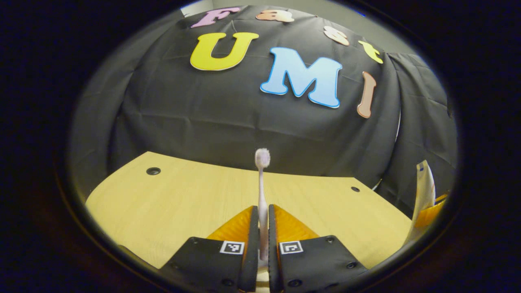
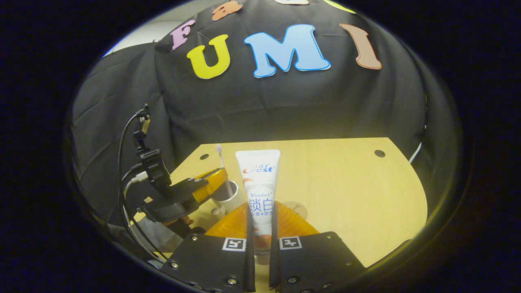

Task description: Put the toothbrush and toothpaste on the desktop into the cup, then pick up the cup and place it on the coaster on the desktop.

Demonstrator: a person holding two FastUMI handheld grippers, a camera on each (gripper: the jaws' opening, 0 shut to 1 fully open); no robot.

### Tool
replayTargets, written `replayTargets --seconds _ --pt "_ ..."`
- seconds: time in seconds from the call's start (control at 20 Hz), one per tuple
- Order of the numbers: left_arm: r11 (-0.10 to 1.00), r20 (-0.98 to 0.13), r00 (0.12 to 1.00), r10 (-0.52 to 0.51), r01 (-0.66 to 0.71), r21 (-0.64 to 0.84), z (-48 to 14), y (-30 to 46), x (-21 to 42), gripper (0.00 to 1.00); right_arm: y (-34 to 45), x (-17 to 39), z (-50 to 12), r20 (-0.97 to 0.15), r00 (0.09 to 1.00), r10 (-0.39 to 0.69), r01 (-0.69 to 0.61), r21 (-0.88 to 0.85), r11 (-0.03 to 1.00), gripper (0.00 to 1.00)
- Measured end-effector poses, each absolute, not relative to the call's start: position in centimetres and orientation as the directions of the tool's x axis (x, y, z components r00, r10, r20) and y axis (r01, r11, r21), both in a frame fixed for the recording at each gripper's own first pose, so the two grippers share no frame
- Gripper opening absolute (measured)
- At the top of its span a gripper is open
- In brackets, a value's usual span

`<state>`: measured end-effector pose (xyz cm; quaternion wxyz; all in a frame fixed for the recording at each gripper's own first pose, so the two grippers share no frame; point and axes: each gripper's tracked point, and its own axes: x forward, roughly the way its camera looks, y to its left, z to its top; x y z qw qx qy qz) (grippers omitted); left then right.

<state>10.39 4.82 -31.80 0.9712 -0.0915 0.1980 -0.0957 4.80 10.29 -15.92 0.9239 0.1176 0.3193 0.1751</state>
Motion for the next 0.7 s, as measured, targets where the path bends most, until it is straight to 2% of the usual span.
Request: replayTargets --seconds 0.2,0.25,0.4,0.45,0.5,0.7 --pt "0.962 -0.398 0.888 -0.228 0.142 -0.233 -31.6 5.0 8.9 0.39 12.2 5.9 -15.4 -0.509 0.739 0.442 -0.288 0.355 0.89 0.15" --pt "0.961 -0.408 0.884 -0.229 0.138 -0.241 -31.7 5.3 8.5 0.58 12.7 6.4 -15.1 -0.496 0.744 0.447 -0.297 0.353 0.887 0.15" --pt "0.953 -0.426 0.872 -0.24 0.127 -0.275 -31.1 5.6 6.9 0.72 14.3 8.0 -14.5 -0.457 0.763 0.457 -0.319 0.348 0.881 0.15" --pt "0.952 -0.429 0.871 -0.237 0.121 -0.28 -30.7 5.8 6.4 0.68 14.8 8.6 -14.5 -0.442 0.766 0.466 -0.328 0.355 0.875 0.15" --pt "0.953 -0.434 0.871 -0.231 0.112 -0.282 -30.5 6.1 6.0 0.69 15.4 9.4 -14.2 -0.424 0.772 0.473 -0.336 0.36 0.87 0.15" --pt "0.949 -0.436 0.87 -0.232 0.104 -0.299 -29.4 7.3 3.9 0.95 17.8 12.1 -13.2 -0.354 0.8 0.485 -0.351 0.378 0.856 0.14"
